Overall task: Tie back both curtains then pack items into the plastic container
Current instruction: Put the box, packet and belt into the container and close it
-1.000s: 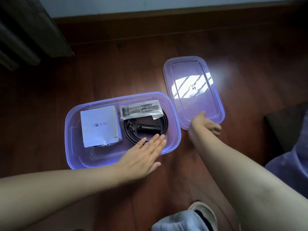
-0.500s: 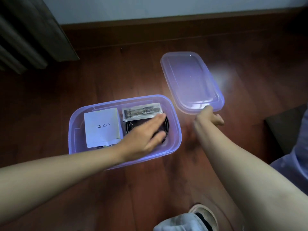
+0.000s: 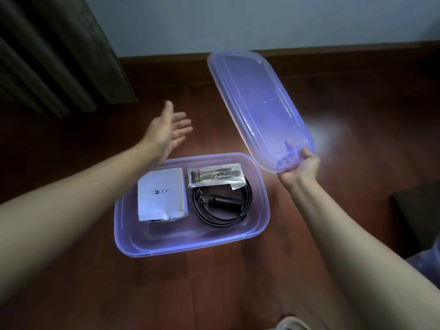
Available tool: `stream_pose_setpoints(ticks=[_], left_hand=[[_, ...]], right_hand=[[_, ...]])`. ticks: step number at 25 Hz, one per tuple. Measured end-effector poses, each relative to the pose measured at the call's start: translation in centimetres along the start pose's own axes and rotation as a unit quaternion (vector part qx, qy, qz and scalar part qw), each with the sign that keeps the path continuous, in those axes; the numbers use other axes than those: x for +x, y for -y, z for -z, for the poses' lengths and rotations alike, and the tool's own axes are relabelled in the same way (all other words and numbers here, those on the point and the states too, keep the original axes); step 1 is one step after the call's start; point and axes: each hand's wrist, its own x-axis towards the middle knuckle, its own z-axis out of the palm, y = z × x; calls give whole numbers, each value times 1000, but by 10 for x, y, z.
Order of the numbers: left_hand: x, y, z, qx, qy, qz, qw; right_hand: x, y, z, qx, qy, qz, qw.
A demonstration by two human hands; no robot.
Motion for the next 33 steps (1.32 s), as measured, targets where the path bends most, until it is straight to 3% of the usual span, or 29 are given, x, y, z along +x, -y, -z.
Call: stream_pose_setpoints(ticks=[4,6,8,11,14,18,22,27,31,33], left_hand=[[-10,-34,47,-128,52,13,990],[-24,-36,61,-88,51,-6,995],[-37,-18,74,22,-3,-38,999],[-66,28,99,101,-101,-57,988],[-83,60,114,120,-141,-39,982],[-83,86,112,122,-182,-36,975],[-74,94,111,90,-175,-26,980],[-64,104,113,140,-162,-12,977],[-67,103,105,365,-206,-76,905],[-68,101,100,384,-214,-88,894]], right_hand=[[-29,20,-7,-157,94,-52,982],[-37,21,-10,-242,140,-93,956],[-38,12,-9,-295,166,-120,933],[-27,-13,7,-394,187,-10,900],[-35,-38,23,-504,225,127,824],[-31,-49,27,-557,218,153,787],[-29,-53,22,-555,214,184,783],[-22,-50,28,-565,208,191,775],[-23,-52,31,-595,206,206,749],[-21,-52,31,-642,175,253,702]])
